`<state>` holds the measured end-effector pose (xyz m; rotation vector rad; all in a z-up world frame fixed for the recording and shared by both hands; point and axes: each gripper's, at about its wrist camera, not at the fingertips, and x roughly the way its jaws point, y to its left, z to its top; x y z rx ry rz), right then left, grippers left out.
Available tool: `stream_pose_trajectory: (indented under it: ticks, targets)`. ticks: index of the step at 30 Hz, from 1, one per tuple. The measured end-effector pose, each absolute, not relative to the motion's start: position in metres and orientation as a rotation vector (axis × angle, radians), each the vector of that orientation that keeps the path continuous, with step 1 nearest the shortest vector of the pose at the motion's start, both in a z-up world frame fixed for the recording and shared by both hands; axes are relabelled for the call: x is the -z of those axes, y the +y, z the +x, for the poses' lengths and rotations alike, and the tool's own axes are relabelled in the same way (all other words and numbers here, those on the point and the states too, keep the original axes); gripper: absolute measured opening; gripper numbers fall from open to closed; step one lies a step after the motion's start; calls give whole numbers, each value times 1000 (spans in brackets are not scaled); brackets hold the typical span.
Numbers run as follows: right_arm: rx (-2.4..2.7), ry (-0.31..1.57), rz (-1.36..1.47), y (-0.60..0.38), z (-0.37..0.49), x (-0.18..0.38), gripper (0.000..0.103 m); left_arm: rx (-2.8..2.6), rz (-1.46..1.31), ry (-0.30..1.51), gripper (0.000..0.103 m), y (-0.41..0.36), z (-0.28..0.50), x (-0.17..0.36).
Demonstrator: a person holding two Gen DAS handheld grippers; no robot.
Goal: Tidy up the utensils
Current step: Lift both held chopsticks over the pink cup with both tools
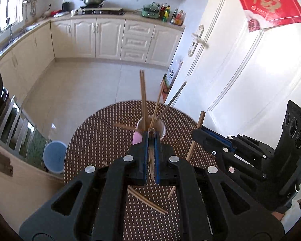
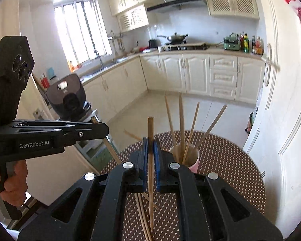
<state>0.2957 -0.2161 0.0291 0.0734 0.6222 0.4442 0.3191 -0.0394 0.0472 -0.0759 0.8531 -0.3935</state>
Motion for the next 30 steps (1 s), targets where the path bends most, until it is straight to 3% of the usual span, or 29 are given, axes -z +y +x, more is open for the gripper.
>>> stream_pose_trajectory:
  ticks: [14,30]
  targets:
    - [-427,450,71,-247,335,-69,5,370,-56,704,5,-70,346,-98]
    - [-462,413,62,-261,390,-51,5,268,-18,771,5,-89,399,-65]
